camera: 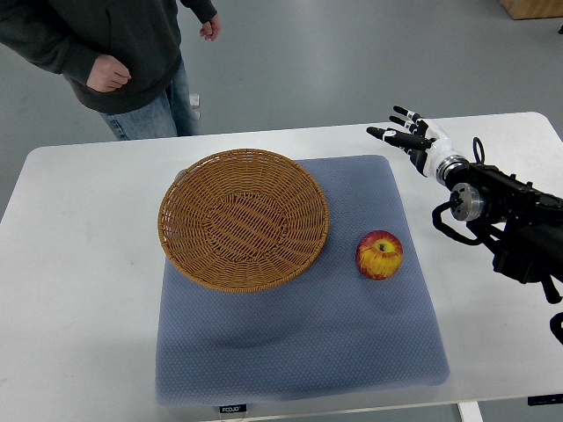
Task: Place red apple in basket with right hand
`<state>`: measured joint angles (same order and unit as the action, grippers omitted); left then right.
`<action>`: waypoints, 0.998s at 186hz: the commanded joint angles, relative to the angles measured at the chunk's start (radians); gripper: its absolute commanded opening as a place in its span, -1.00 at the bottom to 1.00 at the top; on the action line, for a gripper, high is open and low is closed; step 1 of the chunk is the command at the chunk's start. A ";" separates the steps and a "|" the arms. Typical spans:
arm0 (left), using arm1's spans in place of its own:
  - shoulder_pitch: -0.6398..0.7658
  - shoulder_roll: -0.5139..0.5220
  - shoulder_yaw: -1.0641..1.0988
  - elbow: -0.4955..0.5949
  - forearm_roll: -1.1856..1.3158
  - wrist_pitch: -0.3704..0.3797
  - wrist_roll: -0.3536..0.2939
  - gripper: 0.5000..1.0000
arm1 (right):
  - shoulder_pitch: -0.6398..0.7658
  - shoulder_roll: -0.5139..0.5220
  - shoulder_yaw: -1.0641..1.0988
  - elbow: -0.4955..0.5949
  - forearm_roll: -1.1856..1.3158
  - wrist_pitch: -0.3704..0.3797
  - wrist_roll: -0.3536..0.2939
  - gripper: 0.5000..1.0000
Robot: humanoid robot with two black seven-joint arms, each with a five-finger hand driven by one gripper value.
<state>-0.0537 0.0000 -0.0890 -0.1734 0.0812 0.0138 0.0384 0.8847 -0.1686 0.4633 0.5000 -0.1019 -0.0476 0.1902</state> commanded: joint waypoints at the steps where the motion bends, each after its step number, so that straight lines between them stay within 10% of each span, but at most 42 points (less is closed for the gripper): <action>1: 0.000 0.000 0.000 0.000 0.000 0.000 0.000 1.00 | 0.000 -0.002 0.000 0.000 -0.001 -0.002 0.002 0.68; 113: 0.000 0.000 0.000 0.000 0.000 0.000 0.000 1.00 | 0.003 -0.019 -0.003 0.000 -0.012 -0.032 0.074 0.68; 186: 0.000 0.000 0.000 0.000 0.000 0.000 0.002 1.00 | 0.000 -0.107 -0.022 0.014 -0.067 0.219 0.077 0.67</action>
<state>-0.0537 0.0000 -0.0890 -0.1734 0.0812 0.0140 0.0392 0.8853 -0.2420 0.4454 0.5075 -0.1220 0.0904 0.2666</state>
